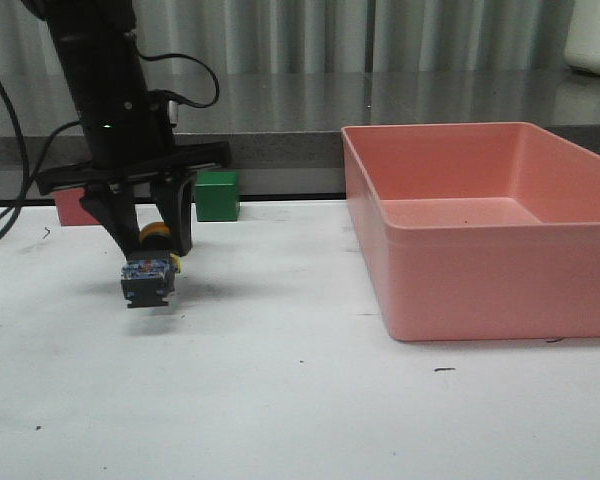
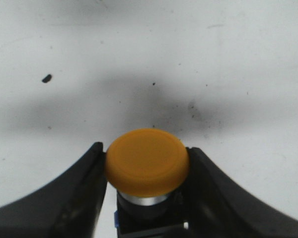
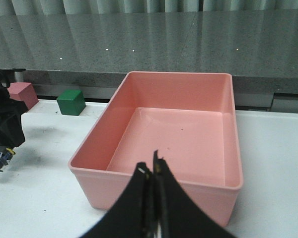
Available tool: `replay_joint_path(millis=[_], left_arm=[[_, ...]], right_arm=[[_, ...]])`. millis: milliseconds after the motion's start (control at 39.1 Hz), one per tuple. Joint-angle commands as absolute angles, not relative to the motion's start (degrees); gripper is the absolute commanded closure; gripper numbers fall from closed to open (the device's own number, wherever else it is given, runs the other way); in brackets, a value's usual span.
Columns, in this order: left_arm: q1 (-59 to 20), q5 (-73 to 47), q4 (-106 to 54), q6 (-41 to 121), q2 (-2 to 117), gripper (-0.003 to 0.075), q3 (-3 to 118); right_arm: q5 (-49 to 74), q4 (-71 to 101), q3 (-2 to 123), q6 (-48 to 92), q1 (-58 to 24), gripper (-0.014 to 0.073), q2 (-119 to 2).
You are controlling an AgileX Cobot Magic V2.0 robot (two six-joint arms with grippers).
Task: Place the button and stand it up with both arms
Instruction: 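Lift the button with the left gripper and turn it cap-up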
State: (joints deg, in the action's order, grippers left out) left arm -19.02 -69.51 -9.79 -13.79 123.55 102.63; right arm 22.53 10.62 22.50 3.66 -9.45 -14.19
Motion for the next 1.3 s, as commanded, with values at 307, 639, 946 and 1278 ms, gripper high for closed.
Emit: replay_joint_path(millis=[307, 639, 946, 1278], left_arm=[[-22.05, -56.81, -2.91, -13.57, 109.08, 0.0514, 98.13], [-23.28, -41.53, 2.19, -13.57, 99.87, 0.0514, 85.96], [-23.28, -22.82, 2.44, -13.57, 88.8, 0.0514, 69.51], [-23.28, 2.77, 3.18, -13.57, 77.55, 0.0514, 50.53]], right_arm=[[17.61, 10.27, 24.02, 3.88, -9.12, 0.0662, -14.74], [17.61, 10.27, 24.02, 3.88, -9.12, 0.0662, -14.74], [17.61, 10.27, 24.02, 3.88, -9.12, 0.0662, -14.74], [17.61, 10.27, 24.02, 3.88, -9.12, 0.0662, -14.74]])
